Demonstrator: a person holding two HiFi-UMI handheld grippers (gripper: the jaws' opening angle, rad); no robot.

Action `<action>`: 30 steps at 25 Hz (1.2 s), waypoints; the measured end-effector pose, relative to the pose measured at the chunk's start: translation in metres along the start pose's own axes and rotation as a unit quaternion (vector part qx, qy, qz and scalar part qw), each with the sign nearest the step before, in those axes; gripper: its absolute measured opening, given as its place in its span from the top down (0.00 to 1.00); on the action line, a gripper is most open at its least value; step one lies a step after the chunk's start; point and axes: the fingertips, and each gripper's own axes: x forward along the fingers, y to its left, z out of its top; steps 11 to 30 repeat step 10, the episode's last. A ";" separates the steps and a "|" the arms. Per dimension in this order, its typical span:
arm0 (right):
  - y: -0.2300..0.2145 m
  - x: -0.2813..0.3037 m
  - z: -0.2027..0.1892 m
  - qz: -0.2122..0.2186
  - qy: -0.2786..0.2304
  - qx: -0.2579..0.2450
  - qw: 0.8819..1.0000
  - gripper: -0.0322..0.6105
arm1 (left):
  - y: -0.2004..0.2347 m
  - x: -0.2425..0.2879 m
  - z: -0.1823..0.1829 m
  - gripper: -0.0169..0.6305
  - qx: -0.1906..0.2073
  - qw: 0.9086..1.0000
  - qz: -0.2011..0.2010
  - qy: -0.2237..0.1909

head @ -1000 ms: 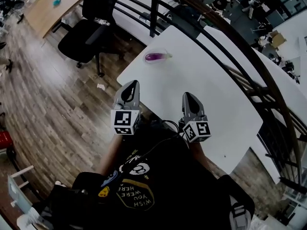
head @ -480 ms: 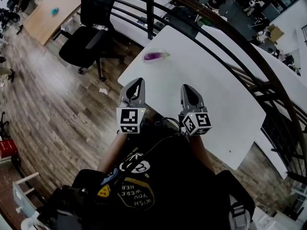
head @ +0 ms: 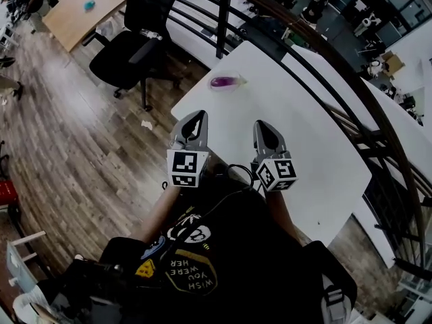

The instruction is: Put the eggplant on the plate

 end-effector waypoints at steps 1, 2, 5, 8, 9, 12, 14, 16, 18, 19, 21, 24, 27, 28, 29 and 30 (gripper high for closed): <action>0.002 0.002 0.000 0.003 0.002 -0.002 1.000 0.95 | 0.001 0.000 0.000 0.96 -0.001 1.000 0.001 0.001; 0.004 0.003 0.000 0.005 0.004 -0.004 1.000 0.95 | 0.003 -0.001 0.000 0.96 -0.001 1.000 0.003 0.002; 0.012 0.004 0.000 0.011 0.006 -0.003 1.000 0.95 | 0.007 -0.007 -0.001 0.96 -0.005 1.000 0.006 0.003; 0.017 0.006 -0.002 0.015 0.009 -0.004 1.000 0.95 | 0.011 -0.010 -0.002 0.97 -0.008 1.000 0.009 0.004; 0.019 0.007 -0.002 0.017 0.011 -0.003 1.000 0.95 | 0.013 -0.010 -0.003 0.96 -0.008 1.000 0.009 0.005; 0.020 0.008 -0.002 0.018 0.012 -0.002 1.000 0.95 | 0.015 -0.010 -0.004 0.96 -0.009 1.000 0.010 0.006; 0.020 0.008 -0.002 0.018 0.012 -0.002 1.000 0.95 | 0.015 -0.010 -0.004 0.96 -0.009 1.000 0.010 0.006; 0.020 0.008 -0.002 0.018 0.012 -0.002 1.000 0.95 | 0.015 -0.010 -0.004 0.96 -0.009 1.000 0.010 0.006; 0.020 0.008 -0.002 0.018 0.012 -0.002 1.000 0.95 | 0.015 -0.010 -0.004 0.96 -0.009 1.000 0.010 0.006; 0.020 0.008 -0.002 0.018 0.012 -0.002 1.000 0.95 | 0.015 -0.010 -0.004 0.96 -0.009 1.000 0.010 0.006; 0.020 0.008 -0.002 0.018 0.012 -0.002 1.000 0.95 | 0.015 -0.010 -0.004 0.96 -0.009 1.000 0.010 0.006; 0.020 0.008 -0.002 0.018 0.012 -0.002 1.000 0.95 | 0.015 -0.010 -0.004 0.96 -0.009 1.000 0.010 0.006; 0.020 0.008 -0.002 0.018 0.012 -0.002 1.000 0.95 | 0.015 -0.010 -0.004 0.96 -0.009 1.000 0.010 0.006; 0.020 0.008 -0.002 0.018 0.012 -0.002 1.000 0.95 | 0.015 -0.010 -0.004 0.96 -0.009 1.000 0.010 0.006; 0.020 0.008 -0.002 0.018 0.012 -0.002 1.000 0.95 | 0.015 -0.010 -0.004 0.96 -0.009 1.000 0.010 0.006; 0.020 0.008 -0.002 0.018 0.012 -0.002 1.000 0.95 | 0.015 -0.010 -0.004 0.96 -0.009 1.000 0.010 0.006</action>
